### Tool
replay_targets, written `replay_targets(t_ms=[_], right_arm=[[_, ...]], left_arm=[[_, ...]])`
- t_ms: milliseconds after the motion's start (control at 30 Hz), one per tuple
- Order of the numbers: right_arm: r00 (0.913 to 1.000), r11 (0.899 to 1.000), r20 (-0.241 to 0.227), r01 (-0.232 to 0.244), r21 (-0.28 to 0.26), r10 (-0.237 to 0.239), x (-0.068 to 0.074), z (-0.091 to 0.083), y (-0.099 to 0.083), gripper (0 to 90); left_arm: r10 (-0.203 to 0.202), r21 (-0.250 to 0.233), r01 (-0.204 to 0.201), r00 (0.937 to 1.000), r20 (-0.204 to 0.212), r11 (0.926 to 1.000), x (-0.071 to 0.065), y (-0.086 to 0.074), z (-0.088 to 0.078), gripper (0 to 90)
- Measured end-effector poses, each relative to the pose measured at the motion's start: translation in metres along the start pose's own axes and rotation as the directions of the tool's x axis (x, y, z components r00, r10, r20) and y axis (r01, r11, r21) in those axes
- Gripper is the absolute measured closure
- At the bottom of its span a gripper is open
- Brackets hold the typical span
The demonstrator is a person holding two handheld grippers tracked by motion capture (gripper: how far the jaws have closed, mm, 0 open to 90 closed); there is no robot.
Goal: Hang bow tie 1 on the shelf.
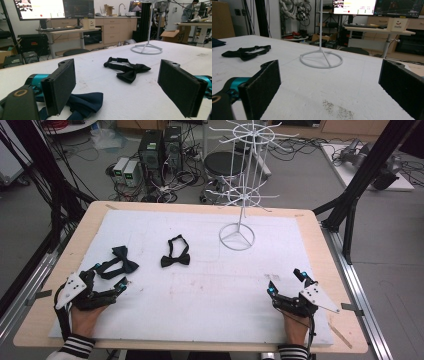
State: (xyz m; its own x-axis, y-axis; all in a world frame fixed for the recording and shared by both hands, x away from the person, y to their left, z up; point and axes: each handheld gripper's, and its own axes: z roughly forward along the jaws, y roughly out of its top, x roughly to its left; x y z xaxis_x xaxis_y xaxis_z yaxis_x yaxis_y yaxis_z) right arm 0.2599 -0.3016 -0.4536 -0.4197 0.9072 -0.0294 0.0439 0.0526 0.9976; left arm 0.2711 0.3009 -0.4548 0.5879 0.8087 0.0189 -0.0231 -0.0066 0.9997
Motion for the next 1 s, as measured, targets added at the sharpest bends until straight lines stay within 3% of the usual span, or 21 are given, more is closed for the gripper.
replay_targets(t_ms=[633, 867, 1000], right_arm=[[1.0, 1.0, 0.0, -0.009, -0.013, 0.009, -0.001, -0.001, 0.0, 3.3], [1.0, 1.0, 0.004, 0.002, -0.012, -0.002, 0.0, -0.001, 0.0, 3.3], [1.0, 1.0, 0.002, -0.008, -0.013, 0.008, -0.001, -0.001, 0.0, 3.3]], left_arm=[[0.012, 0.026, -0.012, 0.9999, 0.004, 0.9996, 0.001, 0.001, 0.001, 14.9], [0.014, 0.024, -0.014, 0.9999, 0.001, 0.9996, 0.008, 0.01, -0.001, 14.5], [0.034, 0.043, -0.035, 0.9993, 0.014, 0.9985, 0.012, 0.017, -0.002, 14.3]])
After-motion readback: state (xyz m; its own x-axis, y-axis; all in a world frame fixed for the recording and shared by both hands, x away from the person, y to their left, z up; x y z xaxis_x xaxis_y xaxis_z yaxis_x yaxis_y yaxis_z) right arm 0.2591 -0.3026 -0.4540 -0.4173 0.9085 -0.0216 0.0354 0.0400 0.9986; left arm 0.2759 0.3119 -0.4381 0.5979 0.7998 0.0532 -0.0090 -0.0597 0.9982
